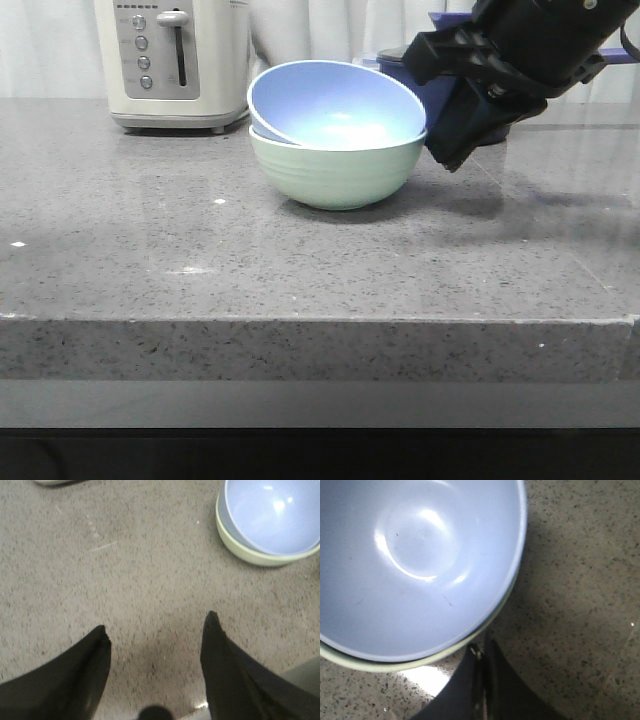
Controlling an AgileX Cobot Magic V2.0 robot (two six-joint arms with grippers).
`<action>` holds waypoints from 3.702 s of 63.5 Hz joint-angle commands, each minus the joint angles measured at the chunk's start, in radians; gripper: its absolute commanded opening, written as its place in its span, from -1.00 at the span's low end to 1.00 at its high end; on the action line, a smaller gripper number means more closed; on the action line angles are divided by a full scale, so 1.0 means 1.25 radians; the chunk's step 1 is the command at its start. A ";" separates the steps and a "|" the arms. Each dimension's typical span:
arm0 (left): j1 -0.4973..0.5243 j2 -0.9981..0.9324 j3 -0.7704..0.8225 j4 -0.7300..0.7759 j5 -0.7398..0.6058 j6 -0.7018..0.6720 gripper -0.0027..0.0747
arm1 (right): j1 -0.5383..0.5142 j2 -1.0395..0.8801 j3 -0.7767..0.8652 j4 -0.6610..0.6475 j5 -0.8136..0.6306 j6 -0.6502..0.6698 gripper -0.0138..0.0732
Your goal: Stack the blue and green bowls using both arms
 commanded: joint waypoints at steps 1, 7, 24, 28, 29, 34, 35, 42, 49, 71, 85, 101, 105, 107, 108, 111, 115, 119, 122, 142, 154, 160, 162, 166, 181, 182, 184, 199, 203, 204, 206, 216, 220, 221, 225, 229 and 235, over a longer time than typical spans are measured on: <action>-0.002 -0.074 0.057 0.003 -0.084 -0.025 0.07 | 0.000 -0.027 -0.024 0.011 -0.036 -0.005 -0.83; -0.002 -0.129 0.126 0.003 -0.106 -0.033 0.07 | 0.000 -0.027 -0.024 0.011 -0.036 -0.005 -0.83; -0.002 -0.229 0.236 0.002 -0.109 -0.033 0.07 | 0.000 -0.027 -0.024 0.011 -0.036 -0.005 -0.83; -0.002 -0.234 0.240 0.000 -0.111 -0.033 0.07 | 0.000 -0.027 -0.024 0.011 -0.029 -0.005 -0.83; -0.002 -0.234 0.240 0.000 -0.111 -0.033 0.07 | 0.000 -0.027 -0.024 0.011 -0.027 -0.005 -0.83; -0.002 -0.234 0.240 0.000 -0.115 -0.033 0.07 | 0.000 -0.027 -0.024 0.006 -0.023 -0.005 -0.83; -0.002 -0.234 0.240 0.000 -0.115 -0.033 0.07 | -0.001 -0.027 -0.024 0.005 -0.023 -0.005 -0.83; -0.002 -0.234 0.240 0.000 -0.118 -0.033 0.07 | -0.001 -0.047 -0.025 -0.016 -0.022 -0.005 -0.83; -0.002 -0.234 0.240 0.000 -0.118 -0.033 0.07 | -0.001 -0.094 -0.025 -0.045 0.016 -0.005 -0.83; -0.002 -0.234 0.240 0.000 -0.118 -0.033 0.07 | -0.001 -0.295 -0.023 -0.302 0.283 0.239 -0.81; -0.002 -0.234 0.240 0.000 -0.118 -0.033 0.07 | -0.001 -0.476 0.071 -0.319 0.291 0.344 -0.81; -0.002 -0.234 0.240 0.000 -0.118 -0.033 0.07 | -0.001 -0.673 0.232 -0.317 0.229 0.359 -0.81; -0.002 -0.234 0.240 0.000 -0.120 -0.033 0.07 | -0.001 -0.710 0.260 -0.318 0.219 0.359 -0.81; -0.002 -0.234 0.240 0.000 -0.120 -0.033 0.07 | -0.001 -0.724 0.271 -0.318 0.215 0.359 -0.81; -0.002 -0.234 0.240 0.000 -0.120 -0.033 0.07 | -0.001 -0.730 0.277 -0.318 0.214 0.359 -0.81; -0.002 -0.234 0.240 0.000 -0.120 -0.033 0.07 | -0.001 -0.749 0.289 -0.318 0.211 0.359 -0.81; -0.002 -0.234 0.240 0.000 -0.120 -0.033 0.07 | -0.001 -0.759 0.293 -0.318 0.210 0.359 -0.81; -0.002 -0.234 0.240 0.000 -0.120 -0.033 0.07 | -0.001 -0.758 0.293 -0.318 0.209 0.359 -0.81; -0.002 -0.234 0.240 0.000 -0.120 -0.033 0.04 | -0.001 -0.758 0.293 -0.318 0.209 0.359 -0.81; -0.002 -0.234 0.240 0.000 -0.120 -0.033 -0.98 | -0.001 -0.758 0.293 -0.318 0.210 0.359 -0.81; -0.002 -0.234 0.240 0.000 -0.120 -0.033 -0.98 | -0.001 -0.758 0.293 -0.318 0.210 0.359 -0.81; -0.002 -0.234 0.240 0.000 -0.120 -0.033 -0.98 | -0.001 -0.758 0.293 -0.318 0.210 0.359 -0.81; -0.002 -0.234 0.240 0.000 -0.120 -0.033 -0.98 | -0.001 -0.758 0.293 -0.318 0.210 0.359 -0.81; -0.006 -0.246 0.244 0.000 -0.120 -0.033 -0.98 | -0.001 -0.758 0.293 -0.318 0.210 0.359 -0.81; 0.160 -0.405 0.381 0.006 -0.312 -0.029 -0.98 | -0.001 -0.758 0.293 -0.317 0.209 0.359 -0.81; 0.174 -0.418 0.397 0.004 -0.337 -0.029 -0.98 | -0.001 -0.758 0.293 -0.317 0.209 0.359 -0.81; 0.210 -0.454 0.443 -0.004 -0.411 -0.029 -0.98 | -0.001 -0.758 0.293 -0.317 0.210 0.359 -0.81; 0.340 -0.692 0.760 -0.064 -0.798 -0.029 -0.98 | -0.001 -0.758 0.293 -0.317 0.210 0.359 -0.81; 0.351 -0.745 0.806 -0.062 -0.814 -0.029 -0.98 | -0.001 -0.758 0.293 -0.317 0.210 0.359 -0.81; 0.354 -0.753 0.817 -0.062 -0.815 -0.029 -0.98 | -0.001 -0.758 0.293 -0.317 0.210 0.359 -0.81; 0.357 -0.773 0.832 -0.062 -0.815 -0.029 -0.98 | -0.001 -0.758 0.293 -0.317 0.210 0.359 -0.81; 0.362 -0.811 0.866 -0.062 -0.817 -0.029 -0.98 | -0.001 -0.758 0.293 -0.317 0.210 0.359 -0.81; 0.362 -0.814 0.871 -0.062 -0.817 -0.029 -0.98 | -0.001 -0.758 0.293 -0.317 0.210 0.359 -0.81; 0.362 -0.815 0.874 -0.062 -0.817 -0.029 -0.98 | -0.001 -0.758 0.293 -0.317 0.210 0.359 -0.81; 0.365 -0.822 0.880 -0.062 -0.818 -0.029 -0.98 | -0.001 -0.758 0.293 -0.317 0.210 0.359 -0.81; 0.372 -0.836 0.884 -0.062 -0.808 -0.029 -0.98 | -0.001 -0.758 0.293 -0.317 0.210 0.359 -0.81; 0.376 -0.839 0.884 -0.062 -0.808 -0.029 -0.98 | -0.001 -0.758 0.293 -0.317 0.211 0.359 -0.81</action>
